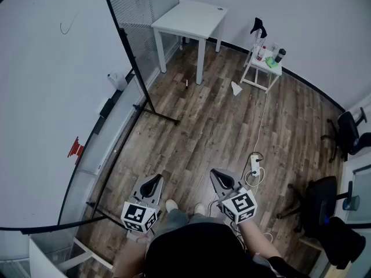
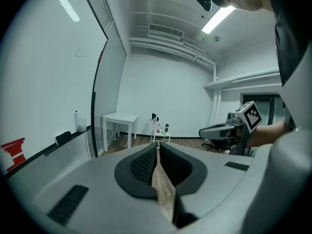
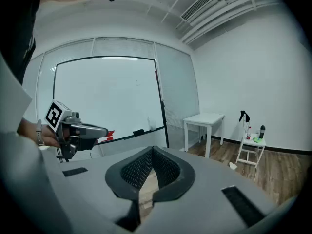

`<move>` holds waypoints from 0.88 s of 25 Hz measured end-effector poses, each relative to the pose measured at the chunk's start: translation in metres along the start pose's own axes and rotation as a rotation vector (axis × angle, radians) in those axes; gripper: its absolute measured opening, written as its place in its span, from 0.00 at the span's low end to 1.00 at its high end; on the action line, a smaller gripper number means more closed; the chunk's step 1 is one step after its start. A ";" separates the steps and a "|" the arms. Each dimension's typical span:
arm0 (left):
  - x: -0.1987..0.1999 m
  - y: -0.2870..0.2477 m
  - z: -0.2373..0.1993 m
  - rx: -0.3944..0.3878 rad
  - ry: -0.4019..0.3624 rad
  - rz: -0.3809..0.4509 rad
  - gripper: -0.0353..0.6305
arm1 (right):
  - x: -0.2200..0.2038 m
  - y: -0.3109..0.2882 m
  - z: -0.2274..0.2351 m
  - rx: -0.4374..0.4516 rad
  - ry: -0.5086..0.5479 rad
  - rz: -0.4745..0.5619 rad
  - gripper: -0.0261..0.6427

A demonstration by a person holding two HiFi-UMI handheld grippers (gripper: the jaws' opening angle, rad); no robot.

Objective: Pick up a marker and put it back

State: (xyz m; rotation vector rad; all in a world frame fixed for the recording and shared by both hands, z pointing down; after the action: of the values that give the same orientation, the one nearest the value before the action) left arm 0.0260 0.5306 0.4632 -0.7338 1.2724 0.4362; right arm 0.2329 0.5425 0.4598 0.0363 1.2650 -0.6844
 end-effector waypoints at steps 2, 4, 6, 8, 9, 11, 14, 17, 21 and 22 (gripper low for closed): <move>0.002 0.007 -0.008 -0.001 -0.009 0.013 0.09 | -0.002 -0.005 -0.011 -0.002 -0.002 -0.003 0.08; 0.004 0.014 -0.016 0.003 -0.014 0.028 0.09 | -0.001 -0.012 -0.023 0.003 0.011 -0.007 0.08; 0.006 0.020 -0.027 0.019 -0.019 0.040 0.09 | 0.005 -0.022 -0.035 0.018 0.032 -0.006 0.08; 0.006 0.027 -0.041 0.036 -0.019 0.054 0.09 | 0.011 -0.034 -0.049 0.034 0.043 0.003 0.08; 0.005 0.030 -0.049 0.044 -0.017 0.061 0.09 | 0.013 -0.040 -0.055 0.038 0.043 0.010 0.08; 0.001 0.037 -0.068 0.058 -0.011 0.073 0.09 | 0.016 -0.055 -0.065 0.032 0.040 0.024 0.08; -0.007 0.046 -0.098 0.081 0.003 0.093 0.09 | 0.017 -0.077 -0.079 0.009 0.057 0.025 0.08; -0.012 0.046 -0.123 0.100 0.004 0.108 0.09 | 0.018 -0.096 -0.087 -0.002 0.076 0.021 0.08; -0.016 0.033 -0.148 0.108 0.002 0.104 0.09 | 0.022 -0.119 -0.087 -0.002 0.076 0.012 0.08; -0.016 0.026 -0.154 0.106 0.000 0.103 0.09 | 0.023 -0.126 -0.084 -0.002 0.071 0.013 0.08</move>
State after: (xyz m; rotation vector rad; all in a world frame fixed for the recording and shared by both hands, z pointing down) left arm -0.1031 0.4418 0.4546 -0.5808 1.3269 0.4483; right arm 0.1017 0.4635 0.4544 0.0676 1.3327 -0.6761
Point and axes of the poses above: the fingertips, and each gripper's own axes: y backward along the fingers, z to its right, x out of its top, the point moved 3 cm from there along y, backward along the fingers, and after that the axes turned 15 degrees about -y, right-handed, at the moved point
